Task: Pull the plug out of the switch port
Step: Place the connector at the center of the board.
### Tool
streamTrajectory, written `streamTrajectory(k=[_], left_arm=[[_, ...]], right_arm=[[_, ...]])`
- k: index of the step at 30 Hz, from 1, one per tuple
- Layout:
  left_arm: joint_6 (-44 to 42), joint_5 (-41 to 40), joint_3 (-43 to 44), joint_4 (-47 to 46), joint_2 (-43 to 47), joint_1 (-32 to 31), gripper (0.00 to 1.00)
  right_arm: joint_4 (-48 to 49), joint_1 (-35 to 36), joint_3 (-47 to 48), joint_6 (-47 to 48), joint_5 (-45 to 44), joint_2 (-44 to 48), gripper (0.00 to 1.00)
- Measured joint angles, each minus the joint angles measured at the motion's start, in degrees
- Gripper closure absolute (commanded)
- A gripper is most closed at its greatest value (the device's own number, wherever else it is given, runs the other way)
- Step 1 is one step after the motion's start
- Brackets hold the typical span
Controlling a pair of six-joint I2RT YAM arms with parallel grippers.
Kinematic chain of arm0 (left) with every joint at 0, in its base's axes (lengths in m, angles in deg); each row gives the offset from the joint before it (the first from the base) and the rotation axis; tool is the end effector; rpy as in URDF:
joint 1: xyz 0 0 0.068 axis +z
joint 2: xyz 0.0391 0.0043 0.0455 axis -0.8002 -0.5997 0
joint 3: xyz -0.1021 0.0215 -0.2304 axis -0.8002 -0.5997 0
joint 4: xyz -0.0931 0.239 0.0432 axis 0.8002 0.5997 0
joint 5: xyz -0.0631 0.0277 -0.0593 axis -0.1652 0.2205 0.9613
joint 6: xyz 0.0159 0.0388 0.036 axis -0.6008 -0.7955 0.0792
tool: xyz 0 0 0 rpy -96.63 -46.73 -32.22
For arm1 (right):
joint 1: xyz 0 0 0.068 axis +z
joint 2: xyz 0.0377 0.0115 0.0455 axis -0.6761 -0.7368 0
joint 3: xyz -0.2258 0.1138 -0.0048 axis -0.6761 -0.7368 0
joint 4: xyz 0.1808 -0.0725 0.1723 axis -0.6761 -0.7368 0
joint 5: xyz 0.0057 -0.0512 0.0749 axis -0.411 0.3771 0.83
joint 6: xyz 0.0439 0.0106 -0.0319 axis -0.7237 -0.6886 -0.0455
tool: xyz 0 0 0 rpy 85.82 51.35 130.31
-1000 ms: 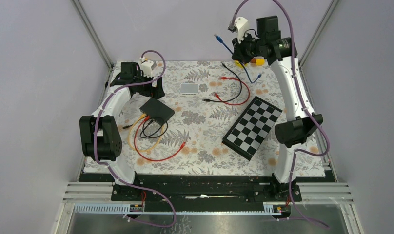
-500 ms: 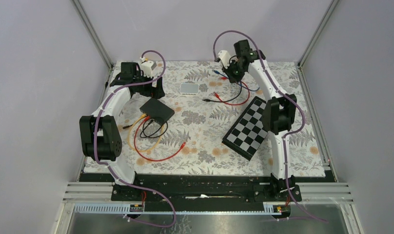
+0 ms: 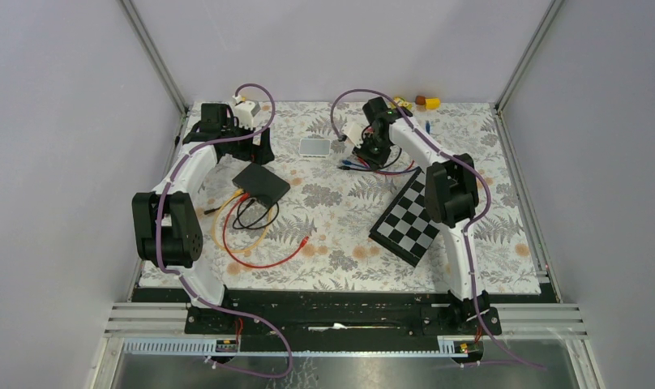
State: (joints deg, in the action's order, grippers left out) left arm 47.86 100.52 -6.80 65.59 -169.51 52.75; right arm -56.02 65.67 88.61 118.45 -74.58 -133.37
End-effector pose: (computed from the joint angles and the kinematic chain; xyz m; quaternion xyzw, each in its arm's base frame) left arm 0.3791 -0.0198 0.2499 0.1741 0.8883 -0.1850 0.3827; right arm 0.4367 0.1942 0.1856 -0.5692 0.7923 0.0502 0.2138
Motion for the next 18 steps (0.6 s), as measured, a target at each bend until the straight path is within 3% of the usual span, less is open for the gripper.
streamTrajectory(k=[5,12,18], left_arm=[[0.6,-1.1,0.0,-0.1,0.0,0.0,0.01],[1.4,-4.1,-0.6,-1.2,0.0,0.0,0.01],[1.1,-6.2,-3.7,-1.8,0.0,0.3,0.01]], right_arm=[[1.5,-0.1,0.0,-0.5,-2.7,0.0,0.48],[5.5,-0.2,-4.6,-3.7,-3.6,2.0,0.13],[7.3,-0.2,-11.9,-6.7,-1.2,9.1,0.07]])
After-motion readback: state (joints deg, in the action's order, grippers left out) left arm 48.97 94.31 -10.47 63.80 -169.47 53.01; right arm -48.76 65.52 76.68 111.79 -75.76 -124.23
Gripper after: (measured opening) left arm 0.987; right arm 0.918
